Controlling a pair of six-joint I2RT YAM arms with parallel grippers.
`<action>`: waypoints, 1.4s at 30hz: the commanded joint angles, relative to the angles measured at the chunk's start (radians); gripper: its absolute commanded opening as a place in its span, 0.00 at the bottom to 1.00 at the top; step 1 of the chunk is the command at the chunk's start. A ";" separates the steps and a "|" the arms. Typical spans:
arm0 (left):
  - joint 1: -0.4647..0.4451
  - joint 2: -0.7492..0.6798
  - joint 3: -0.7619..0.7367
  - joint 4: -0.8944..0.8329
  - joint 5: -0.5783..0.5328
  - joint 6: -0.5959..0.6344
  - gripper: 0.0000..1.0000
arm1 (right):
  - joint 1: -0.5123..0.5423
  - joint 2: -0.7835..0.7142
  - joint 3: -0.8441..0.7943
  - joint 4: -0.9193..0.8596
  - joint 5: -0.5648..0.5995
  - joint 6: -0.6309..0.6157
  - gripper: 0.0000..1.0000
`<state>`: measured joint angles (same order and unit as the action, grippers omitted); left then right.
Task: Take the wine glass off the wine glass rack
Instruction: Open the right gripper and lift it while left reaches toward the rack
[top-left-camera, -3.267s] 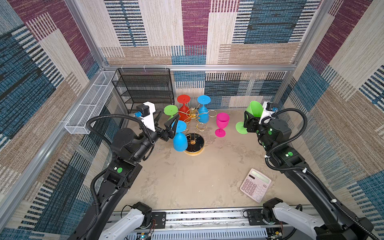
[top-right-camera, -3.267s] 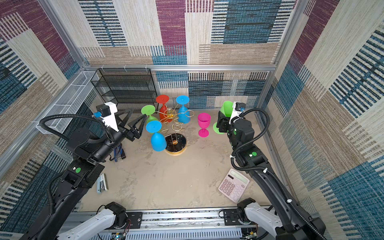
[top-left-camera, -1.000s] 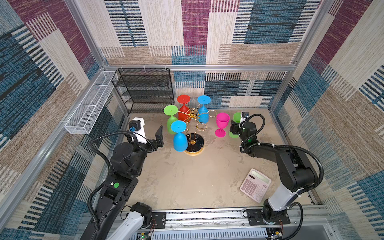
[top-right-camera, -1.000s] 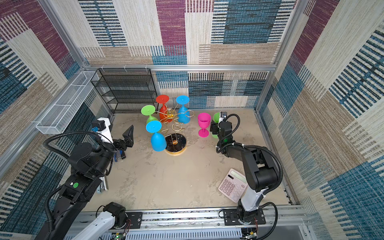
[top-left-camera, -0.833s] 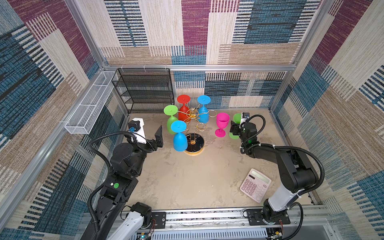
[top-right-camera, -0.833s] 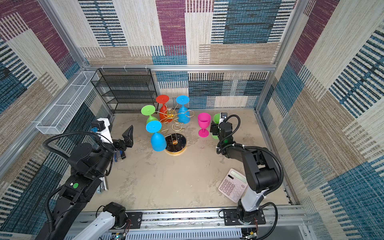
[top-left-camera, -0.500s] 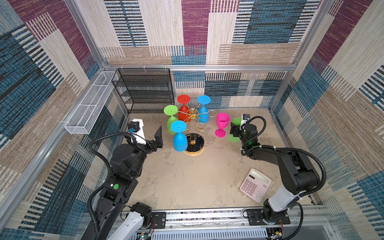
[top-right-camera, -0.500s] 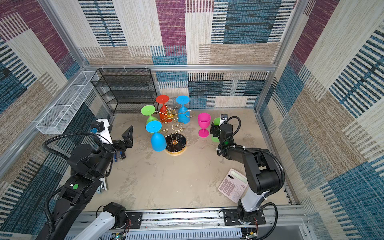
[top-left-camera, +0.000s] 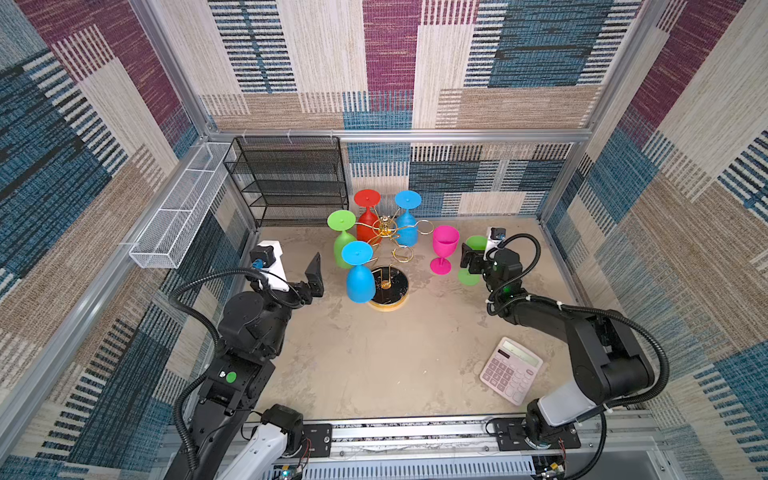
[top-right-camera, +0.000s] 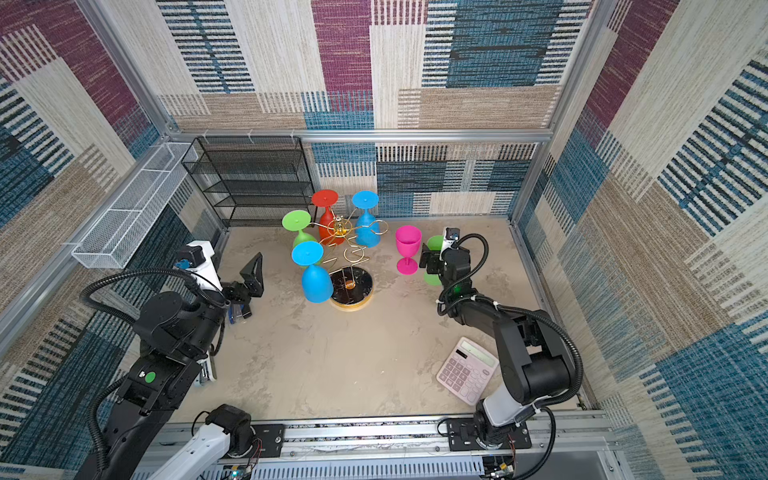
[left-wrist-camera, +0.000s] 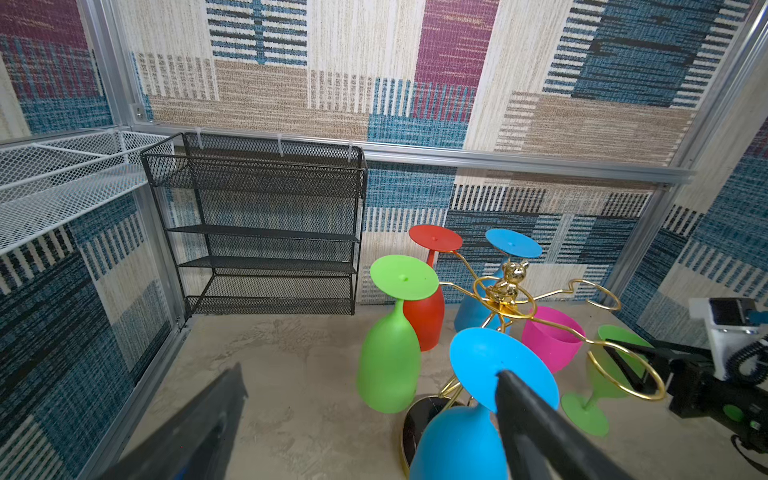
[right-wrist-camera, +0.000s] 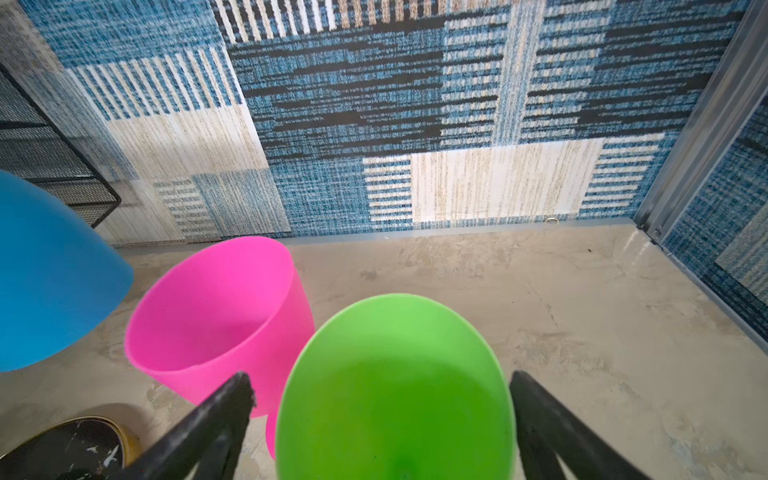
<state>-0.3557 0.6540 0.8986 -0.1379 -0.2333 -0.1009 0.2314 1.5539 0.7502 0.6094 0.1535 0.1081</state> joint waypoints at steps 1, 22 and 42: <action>0.003 -0.002 -0.006 0.031 -0.027 -0.038 0.96 | 0.000 -0.042 -0.014 -0.008 -0.039 0.033 0.99; 0.028 0.061 0.042 -0.056 0.039 -0.219 0.91 | -0.001 -0.335 -0.009 -0.251 -0.147 0.051 0.99; 0.286 0.236 0.135 -0.296 0.755 -0.533 0.74 | 0.000 -0.534 0.022 -0.497 -0.314 0.070 0.99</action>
<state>-0.0784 0.8730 1.0199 -0.4046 0.3603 -0.5903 0.2317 1.0306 0.7612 0.1444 -0.1135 0.1623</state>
